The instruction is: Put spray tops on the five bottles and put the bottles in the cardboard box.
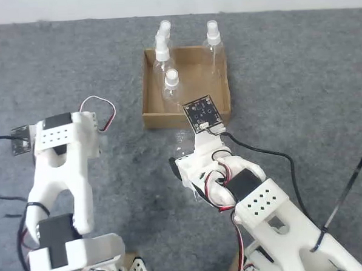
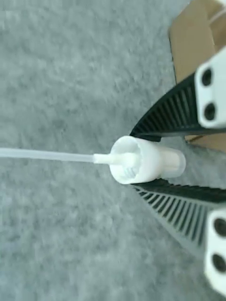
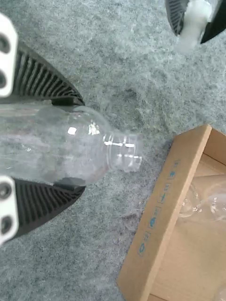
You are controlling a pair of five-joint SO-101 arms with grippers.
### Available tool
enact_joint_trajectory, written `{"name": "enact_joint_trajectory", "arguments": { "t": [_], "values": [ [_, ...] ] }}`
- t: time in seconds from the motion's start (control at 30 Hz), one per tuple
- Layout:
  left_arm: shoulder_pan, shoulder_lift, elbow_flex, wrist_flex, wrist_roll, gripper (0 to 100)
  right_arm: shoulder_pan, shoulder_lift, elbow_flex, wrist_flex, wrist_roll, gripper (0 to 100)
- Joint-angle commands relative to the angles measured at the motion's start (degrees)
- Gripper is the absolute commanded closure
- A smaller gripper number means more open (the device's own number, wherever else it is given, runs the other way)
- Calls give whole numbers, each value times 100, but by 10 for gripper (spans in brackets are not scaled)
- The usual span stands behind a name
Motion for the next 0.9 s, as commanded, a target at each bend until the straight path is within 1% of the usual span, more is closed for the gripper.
{"name": "enact_joint_trajectory", "arguments": {
  "t": [0.0, 0.13, 0.2, 0.43, 0.57, 0.63, 0.77, 0.87],
  "values": [
    [-9, -62, -57, -255, 79, 959, 84, -277, -114, -101, -9, 991],
    [0, -70, -57, -255, 70, 854, 84, -277, -114, -101, -9, 991],
    [9, -97, -40, -255, 62, 820, 84, -277, -114, -101, -9, 991],
    [-9, -105, -22, -220, 62, 810, 84, -277, -114, -101, -9, 991],
    [-9, -114, -180, 211, -26, 810, 92, -277, -105, -101, -9, 991],
    [-9, -114, -330, 571, -404, 809, 92, -277, -105, -101, -9, 991],
    [-9, -114, -699, 1292, -1459, 809, 92, -277, -105, -101, -9, 991],
    [-18, -114, -910, 1626, -2207, 808, 92, -277, -105, -101, -9, 991]
  ]
}}
